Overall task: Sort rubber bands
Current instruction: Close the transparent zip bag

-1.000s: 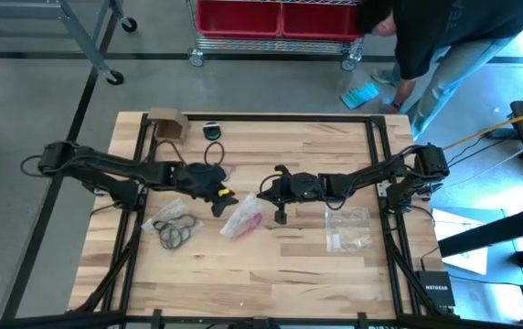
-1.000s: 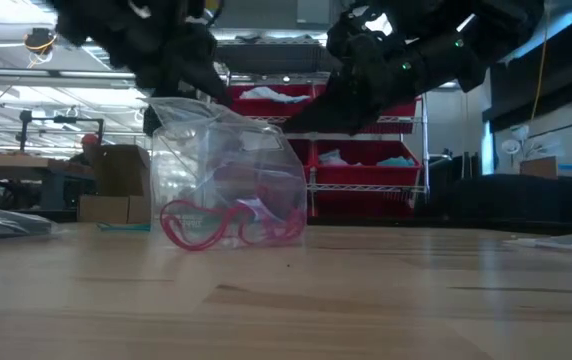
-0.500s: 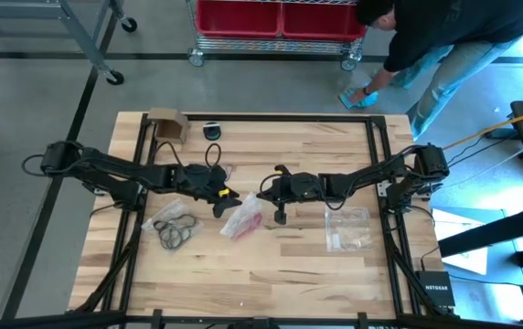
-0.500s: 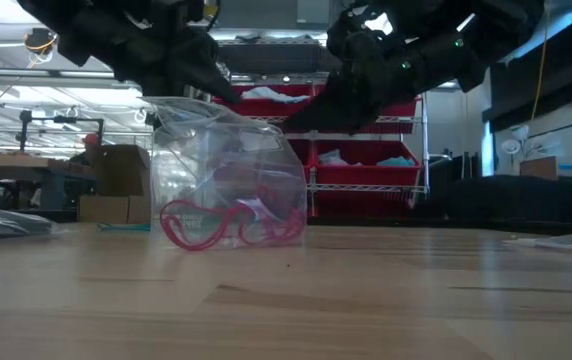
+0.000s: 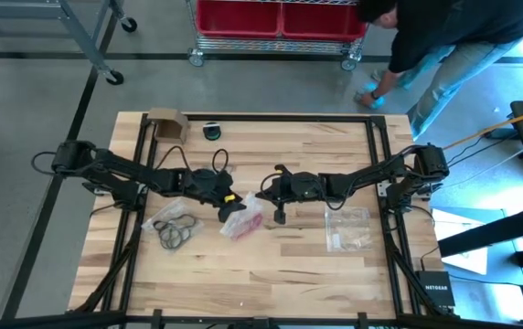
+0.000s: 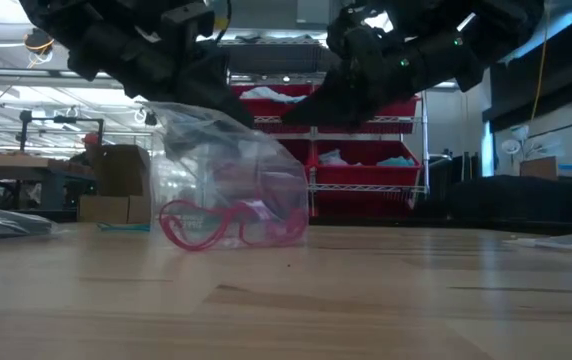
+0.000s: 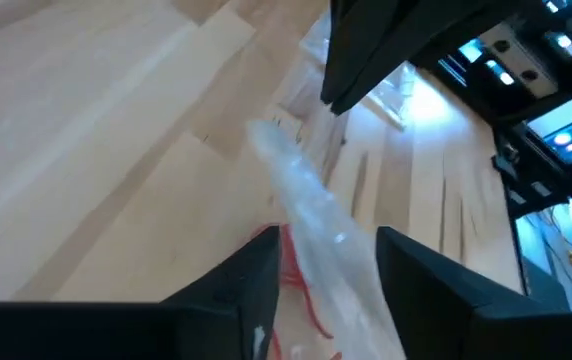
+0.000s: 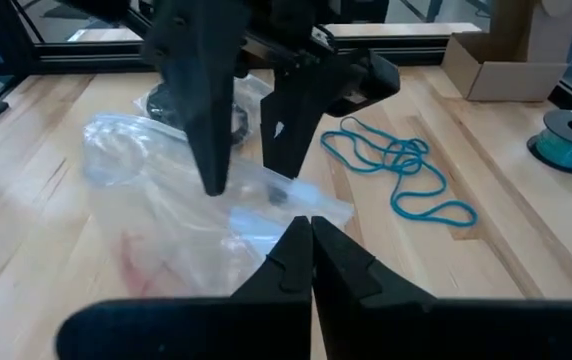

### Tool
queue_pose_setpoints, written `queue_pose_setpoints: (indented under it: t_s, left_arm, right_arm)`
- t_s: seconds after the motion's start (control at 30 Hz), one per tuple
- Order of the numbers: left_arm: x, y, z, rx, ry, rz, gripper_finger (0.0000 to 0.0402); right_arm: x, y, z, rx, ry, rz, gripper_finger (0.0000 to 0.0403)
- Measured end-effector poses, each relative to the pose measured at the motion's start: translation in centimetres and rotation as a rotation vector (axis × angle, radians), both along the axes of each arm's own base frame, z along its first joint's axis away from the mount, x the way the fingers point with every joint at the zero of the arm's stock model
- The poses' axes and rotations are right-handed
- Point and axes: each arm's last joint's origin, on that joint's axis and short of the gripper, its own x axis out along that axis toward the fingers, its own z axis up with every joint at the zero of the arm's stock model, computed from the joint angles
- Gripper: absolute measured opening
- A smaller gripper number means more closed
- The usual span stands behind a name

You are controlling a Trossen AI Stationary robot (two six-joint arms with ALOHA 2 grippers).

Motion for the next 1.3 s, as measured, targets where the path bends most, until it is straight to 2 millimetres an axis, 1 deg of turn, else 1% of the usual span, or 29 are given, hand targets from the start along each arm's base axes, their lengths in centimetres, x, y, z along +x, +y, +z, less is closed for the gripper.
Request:
queue_pose_setpoints:
  t_s: [0.1,0.23,0.27,0.33,0.4,0.57,0.7,0.77,0.83,0.93,1.0,1.1,1.2,1.3]
  left_arm:
    - [0.0,0.0,0.1,0.025,-0.008,-0.012,0.0107]
    - [0.0,0.0,0.1,0.077,-0.009,-0.032,0.0021]
    - [0.0,0.0,0.1,0.085,-0.009,-0.036,0.0011]
    - [0.0,0.0,0.1,0.106,-0.001,-0.047,0.0007]
    - [0.1,0.0,0.7,0.135,0.006,-0.063,0.0003]
    - [0.2,0.0,2.3,0.243,0.095,-0.111,0.0002]
    - [0.5,0.0,4.1,0.323,0.123,-0.146,0.0001]
    - [0.6,0.0,4.6,0.357,0.133,-0.16,0.0001]
    - [0.8,0.0,5.1,0.383,0.129,-0.169,0.0001]
    - [1.0,0.0,5.7,0.412,0.107,-0.182,0.0]
    - [1.0,0.0,5.8,0.423,0.107,-0.189,0.0]
    - [1.0,0.0,5.8,0.424,0.108,-0.191,0.0]
    - [0.9,-0.2,5.7,0.427,0.11,-0.199,0.0]
    - [0.9,-0.3,5.7,0.43,0.108,-0.205,0.0]
  right_arm:
    - [0.0,0.0,0.0,0.0,-0.003,0.0,0.0001]
    - [0.0,0.0,0.0,0.04,0.002,-0.016,0.0001]
    - [0.0,0.0,0.0,0.043,0.004,-0.017,0.0001]
    - [-0.1,0.0,0.2,0.041,-0.002,-0.016,0.0001]
    - [-0.3,-0.1,1.0,0.039,-0.025,-0.015,0.0001]
    - [-1.4,-0.1,3.7,-0.035,-0.081,0.004,0.0001]
    - [-2.6,-0.2,6.4,-0.033,-0.168,0.003,0.0001]
    - [-2.9,-0.2,7.2,-0.017,-0.199,0.015,0.0001]
    - [-3.0,-0.2,7.2,0.037,-0.194,0.037,0.0001]
    - [-3.1,-0.8,6.7,0.146,-0.137,0.012,0.0005]
    - [-3.2,-1.2,5.8,0.197,-0.052,-0.006,0.0023]
    - [-3.4,-1.4,4.3,0.212,0.063,-0.041,0.0074]
    - [-2.9,-1.3,3.4,0.172,0.093,-0.018,0.013]
    - [-2.1,-1.2,2.5,0.139,0.078,0.037,0.0168]
